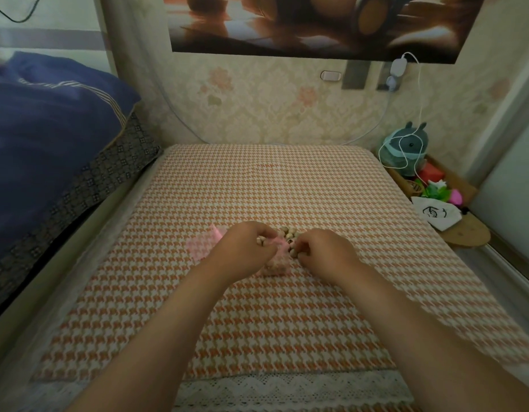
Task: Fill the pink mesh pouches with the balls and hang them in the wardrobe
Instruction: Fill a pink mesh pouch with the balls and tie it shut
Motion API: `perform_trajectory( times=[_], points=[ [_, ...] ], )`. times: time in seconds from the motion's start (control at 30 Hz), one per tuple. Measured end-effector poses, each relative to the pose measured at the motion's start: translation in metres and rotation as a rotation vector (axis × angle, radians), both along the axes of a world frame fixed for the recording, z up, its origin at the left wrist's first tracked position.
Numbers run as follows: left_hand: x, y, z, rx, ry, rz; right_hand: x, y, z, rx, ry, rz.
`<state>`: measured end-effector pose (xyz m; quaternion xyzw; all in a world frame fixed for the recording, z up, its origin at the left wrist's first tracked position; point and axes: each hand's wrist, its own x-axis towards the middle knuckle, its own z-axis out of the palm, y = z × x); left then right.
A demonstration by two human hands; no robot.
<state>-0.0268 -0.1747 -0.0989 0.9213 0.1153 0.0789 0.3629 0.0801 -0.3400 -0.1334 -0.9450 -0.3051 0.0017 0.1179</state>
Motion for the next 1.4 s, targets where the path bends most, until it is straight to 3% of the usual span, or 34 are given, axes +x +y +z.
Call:
perform_trajectory(
  times=[0.27,0.53,0.9,1.4],
  points=[
    [0.000,-0.001,0.000,-0.011,-0.002,-0.007,0.002,-0.004,-0.001,0.066,0.011,0.003],
    [0.002,0.000,-0.001,-0.062,0.004,-0.064,-0.024,0.003,0.043,0.615,0.059,0.076],
    [0.001,0.001,-0.001,-0.103,-0.015,-0.088,-0.035,0.010,0.036,0.472,0.033,0.180],
    [0.020,-0.019,-0.003,-0.200,-0.024,-0.105,-0.019,-0.014,0.050,0.165,0.108,0.091]
  ],
)
